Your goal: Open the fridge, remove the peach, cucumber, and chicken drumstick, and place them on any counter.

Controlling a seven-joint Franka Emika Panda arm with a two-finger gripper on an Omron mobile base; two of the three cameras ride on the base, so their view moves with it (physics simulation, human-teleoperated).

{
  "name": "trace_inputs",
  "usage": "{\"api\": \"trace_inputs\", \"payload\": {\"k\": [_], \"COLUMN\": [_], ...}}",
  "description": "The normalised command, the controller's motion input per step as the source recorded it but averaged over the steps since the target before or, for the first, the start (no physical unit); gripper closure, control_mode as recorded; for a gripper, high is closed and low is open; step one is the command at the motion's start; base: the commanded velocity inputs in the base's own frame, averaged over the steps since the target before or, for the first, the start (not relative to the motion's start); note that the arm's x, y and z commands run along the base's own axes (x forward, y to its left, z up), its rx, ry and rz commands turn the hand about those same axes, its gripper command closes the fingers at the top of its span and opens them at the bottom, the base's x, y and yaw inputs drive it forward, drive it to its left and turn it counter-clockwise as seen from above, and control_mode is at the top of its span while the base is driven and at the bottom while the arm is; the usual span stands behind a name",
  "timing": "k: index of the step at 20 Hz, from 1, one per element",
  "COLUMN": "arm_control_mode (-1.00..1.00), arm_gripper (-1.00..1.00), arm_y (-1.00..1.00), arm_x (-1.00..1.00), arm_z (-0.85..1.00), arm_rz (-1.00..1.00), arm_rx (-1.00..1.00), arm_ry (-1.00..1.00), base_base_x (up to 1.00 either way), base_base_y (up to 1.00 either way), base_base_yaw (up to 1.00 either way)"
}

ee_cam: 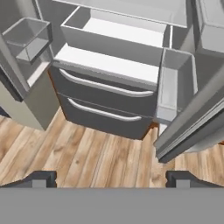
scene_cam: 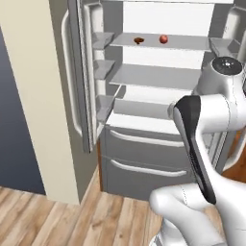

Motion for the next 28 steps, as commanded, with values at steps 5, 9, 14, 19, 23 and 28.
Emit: {"api": "trace_inputs", "payload": {"k": [5,9,14,19,23,28], "arm_control_mode": [1.0,1.0,1.0,1.0,1.0,1.0], "arm_gripper": [-1.0,-1.0,-1.0,-1.0,-1.0,-1.0], "arm_y": [0.0,0.0,0.0,0.0,0.0,0.0], "arm_x": [0.0,0.0,0.0,0.0,0.0,0.0], "arm_z": [0.0,0.0,0.0,0.0,0.0,0.0], "arm_rz": [0.0,0.0,0.0,0.0,0.0,0.0], "arm_rx": [0.0,0.0,0.0,0.0,0.0,0.0], "arm_ry": [0.0,0.0,0.0,0.0,0.0,0.0], "base_base_x": [0.0,0.0,0.0,0.19,0.35,0.35], "base_base_y": [0.17,0.1,0.32,0.72,0.67,0.05], "base_base_yaw": [-0.38,-0.34,-0.28,-0.13,0.0,0.0]}}
